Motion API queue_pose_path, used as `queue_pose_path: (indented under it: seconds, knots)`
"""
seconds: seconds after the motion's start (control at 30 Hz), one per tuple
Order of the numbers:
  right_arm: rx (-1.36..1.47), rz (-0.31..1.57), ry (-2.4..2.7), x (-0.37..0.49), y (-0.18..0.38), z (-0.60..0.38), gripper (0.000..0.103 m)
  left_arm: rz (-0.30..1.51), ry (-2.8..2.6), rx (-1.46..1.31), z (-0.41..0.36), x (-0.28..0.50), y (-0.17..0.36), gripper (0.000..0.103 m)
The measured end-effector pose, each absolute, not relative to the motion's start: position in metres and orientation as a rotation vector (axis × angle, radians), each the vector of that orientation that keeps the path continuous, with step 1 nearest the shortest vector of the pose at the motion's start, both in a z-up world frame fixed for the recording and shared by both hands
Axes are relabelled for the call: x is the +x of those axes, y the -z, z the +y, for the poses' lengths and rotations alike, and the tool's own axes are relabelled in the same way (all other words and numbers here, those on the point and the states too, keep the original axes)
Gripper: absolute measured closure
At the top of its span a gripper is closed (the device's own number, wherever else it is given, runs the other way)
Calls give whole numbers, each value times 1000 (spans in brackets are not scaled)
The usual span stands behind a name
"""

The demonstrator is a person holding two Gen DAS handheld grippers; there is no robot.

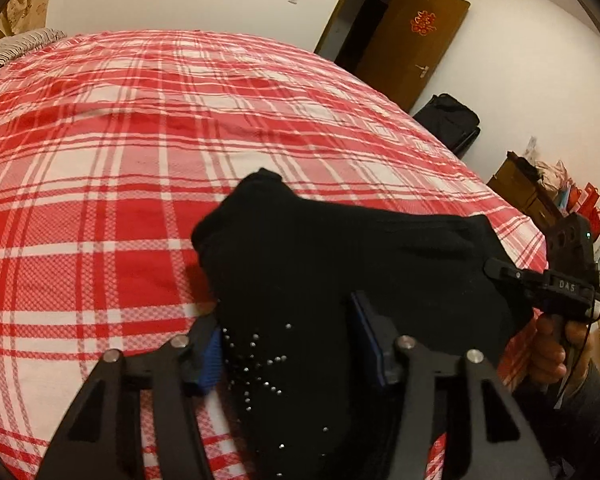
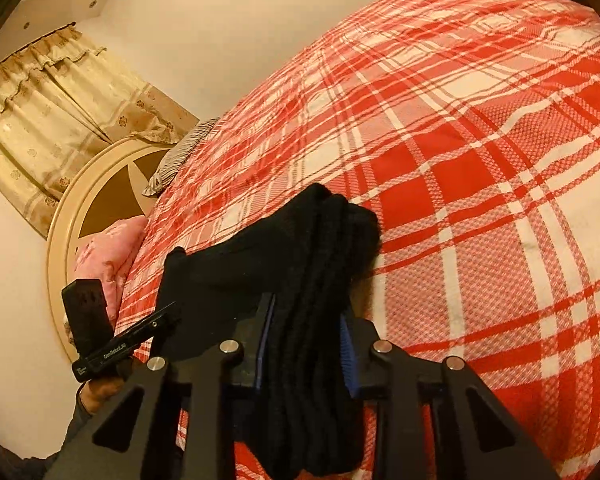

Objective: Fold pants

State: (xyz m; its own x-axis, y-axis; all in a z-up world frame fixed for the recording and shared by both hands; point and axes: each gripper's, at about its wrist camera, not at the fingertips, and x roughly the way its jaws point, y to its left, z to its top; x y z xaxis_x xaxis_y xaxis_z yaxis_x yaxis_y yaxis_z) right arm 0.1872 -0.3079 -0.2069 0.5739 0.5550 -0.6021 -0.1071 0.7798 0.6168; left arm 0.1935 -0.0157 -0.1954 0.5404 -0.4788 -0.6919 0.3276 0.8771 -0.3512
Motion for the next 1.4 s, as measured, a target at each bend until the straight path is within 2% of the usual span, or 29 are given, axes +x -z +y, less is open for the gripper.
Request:
queue_pose_path:
  seconds: [0.13, 0.2, 0.37, 0.57, 0.83, 1.4]
  knots:
    - [577, 892, -409, 190, 211, -310, 73, 874, 481, -181, -17, 193, 196, 45]
    - [566, 889, -407, 189, 209, -309, 73, 870, 477, -163, -19, 191, 194, 49]
    - [506, 868, -401, 184, 200, -300, 73, 847, 467, -108, -26, 184, 187, 68]
    - [457, 852, -413, 183, 184, -294, 74, 841, 477, -122, -21, 182, 181, 82]
    - [345, 834, -463, 192, 153, -270, 74, 811, 486, -159, -9, 175, 167, 85]
    - [162, 901, -632, 270, 142, -162, 74, 756, 300, -174, 69, 169, 146, 85]
